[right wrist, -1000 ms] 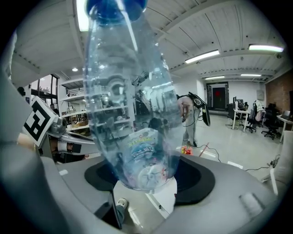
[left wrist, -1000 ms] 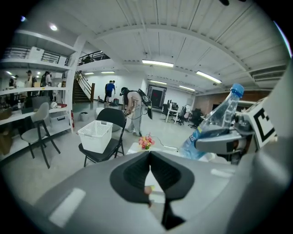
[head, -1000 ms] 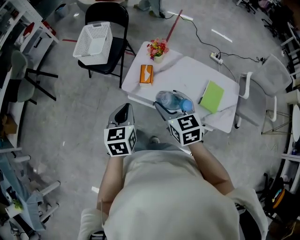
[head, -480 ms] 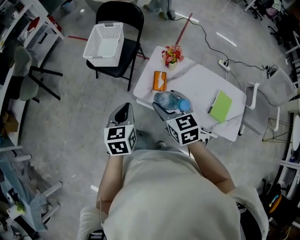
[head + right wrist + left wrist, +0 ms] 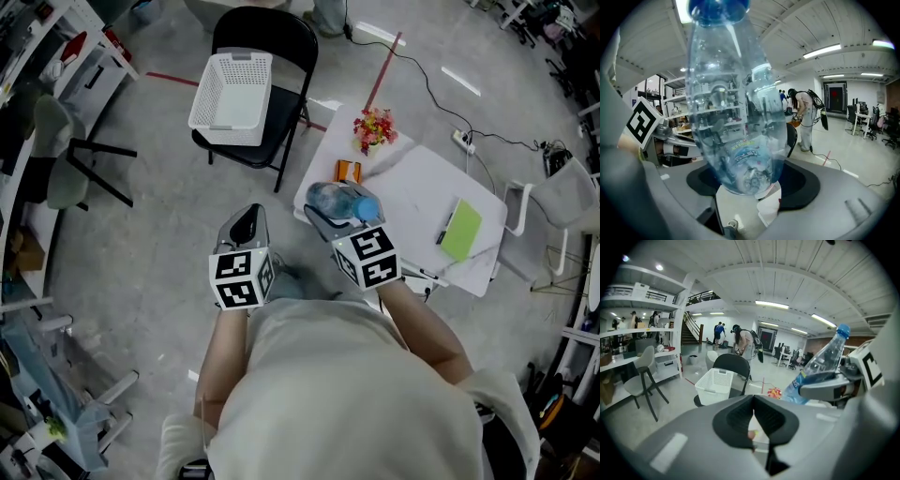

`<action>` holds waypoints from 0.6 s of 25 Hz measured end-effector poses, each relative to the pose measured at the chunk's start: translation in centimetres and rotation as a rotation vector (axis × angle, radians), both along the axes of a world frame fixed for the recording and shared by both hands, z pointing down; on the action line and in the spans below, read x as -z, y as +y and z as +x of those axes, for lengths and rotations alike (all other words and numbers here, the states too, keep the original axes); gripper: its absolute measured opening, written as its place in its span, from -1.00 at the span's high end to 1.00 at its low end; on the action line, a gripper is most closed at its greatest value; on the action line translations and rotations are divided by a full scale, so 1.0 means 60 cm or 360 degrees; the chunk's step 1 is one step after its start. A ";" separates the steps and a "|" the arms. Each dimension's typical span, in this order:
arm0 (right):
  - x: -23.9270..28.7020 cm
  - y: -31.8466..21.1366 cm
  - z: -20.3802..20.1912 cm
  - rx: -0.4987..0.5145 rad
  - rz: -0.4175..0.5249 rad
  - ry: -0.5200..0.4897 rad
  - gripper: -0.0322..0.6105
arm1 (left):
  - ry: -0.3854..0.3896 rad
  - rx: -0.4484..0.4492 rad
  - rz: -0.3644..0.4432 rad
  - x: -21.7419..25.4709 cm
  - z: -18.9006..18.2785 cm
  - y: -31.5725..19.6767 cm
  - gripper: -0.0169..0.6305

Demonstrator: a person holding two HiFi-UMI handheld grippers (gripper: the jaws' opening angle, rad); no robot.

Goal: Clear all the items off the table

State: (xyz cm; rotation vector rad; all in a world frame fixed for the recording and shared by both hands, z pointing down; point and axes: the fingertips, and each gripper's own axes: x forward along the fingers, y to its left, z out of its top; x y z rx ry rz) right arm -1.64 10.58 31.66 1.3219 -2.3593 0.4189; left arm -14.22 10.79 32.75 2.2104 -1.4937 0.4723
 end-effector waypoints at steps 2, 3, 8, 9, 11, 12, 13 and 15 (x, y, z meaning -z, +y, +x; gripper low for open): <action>0.000 -0.021 -0.024 -0.0004 -0.0004 -0.0001 -0.16 | -0.0002 -0.0002 -0.0001 0.002 -0.024 -0.021 0.92; -0.001 -0.032 -0.035 -0.0007 -0.0005 -0.0002 -0.16 | -0.0002 -0.0003 0.0000 0.003 -0.035 -0.032 0.92; -0.001 -0.082 -0.096 -0.0033 -0.0008 -0.0019 -0.16 | 0.0008 -0.0013 0.0020 0.010 -0.094 -0.087 0.92; -0.002 -0.091 -0.106 -0.0039 -0.0011 -0.0022 -0.16 | 0.0010 -0.0017 0.0020 0.010 -0.104 -0.096 0.92; -0.005 -0.107 -0.125 -0.0048 -0.0016 -0.0025 -0.16 | 0.0011 -0.0018 0.0019 0.008 -0.124 -0.112 0.92; -0.007 -0.114 -0.134 -0.0051 -0.0016 -0.0026 -0.16 | 0.0012 -0.0016 0.0017 0.006 -0.134 -0.119 0.92; -0.008 -0.120 -0.142 -0.0052 -0.0017 -0.0026 -0.16 | 0.0014 -0.0014 0.0013 0.004 -0.144 -0.126 0.92; -0.011 -0.133 -0.159 -0.0052 -0.0019 -0.0023 -0.16 | 0.0016 -0.0009 0.0006 0.000 -0.162 -0.138 0.92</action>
